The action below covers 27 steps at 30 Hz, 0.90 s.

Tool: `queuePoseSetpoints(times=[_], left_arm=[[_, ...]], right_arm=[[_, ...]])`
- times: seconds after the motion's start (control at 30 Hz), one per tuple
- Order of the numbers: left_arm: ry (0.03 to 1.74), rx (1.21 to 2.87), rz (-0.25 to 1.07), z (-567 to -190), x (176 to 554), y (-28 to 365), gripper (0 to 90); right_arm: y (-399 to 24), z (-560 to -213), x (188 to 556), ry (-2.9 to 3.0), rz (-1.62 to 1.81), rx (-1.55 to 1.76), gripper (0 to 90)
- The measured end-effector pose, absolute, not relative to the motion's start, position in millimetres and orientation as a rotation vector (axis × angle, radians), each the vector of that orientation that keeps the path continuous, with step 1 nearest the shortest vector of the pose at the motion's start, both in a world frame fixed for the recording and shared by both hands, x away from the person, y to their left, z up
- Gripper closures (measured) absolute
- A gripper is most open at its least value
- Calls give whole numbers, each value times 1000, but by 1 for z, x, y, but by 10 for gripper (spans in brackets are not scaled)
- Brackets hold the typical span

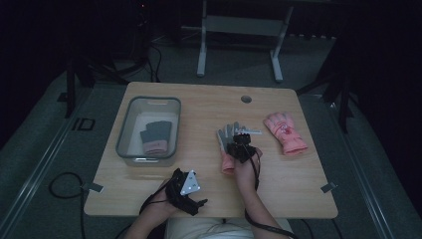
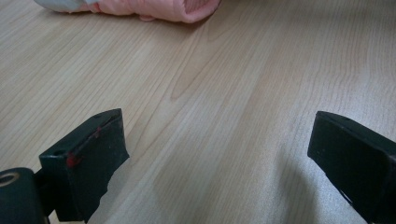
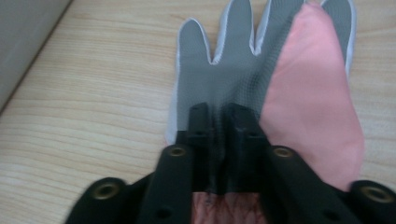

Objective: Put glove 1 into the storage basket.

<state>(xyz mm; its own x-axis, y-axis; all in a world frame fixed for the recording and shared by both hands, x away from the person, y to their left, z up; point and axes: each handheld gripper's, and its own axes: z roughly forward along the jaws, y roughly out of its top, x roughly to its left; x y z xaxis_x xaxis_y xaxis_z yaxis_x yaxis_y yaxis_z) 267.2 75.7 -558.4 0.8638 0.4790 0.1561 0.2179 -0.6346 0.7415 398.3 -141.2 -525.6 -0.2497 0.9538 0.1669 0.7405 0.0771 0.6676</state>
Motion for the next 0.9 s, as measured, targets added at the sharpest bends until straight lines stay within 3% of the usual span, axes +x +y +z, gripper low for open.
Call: queuePoseSetpoints(times=[0.2,0.37,0.9], left_arm=[[498,2266,439,-559,267,77,41],[495,2263,435,-558,268,78,41],[513,2266,418,-559,268,79,41]], right_arm=[[-148,-491,387,2082,1072,1527,686],[-189,-467,385,2080,1096,1394,681],[-332,-466,418,2030,986,1376,669]])
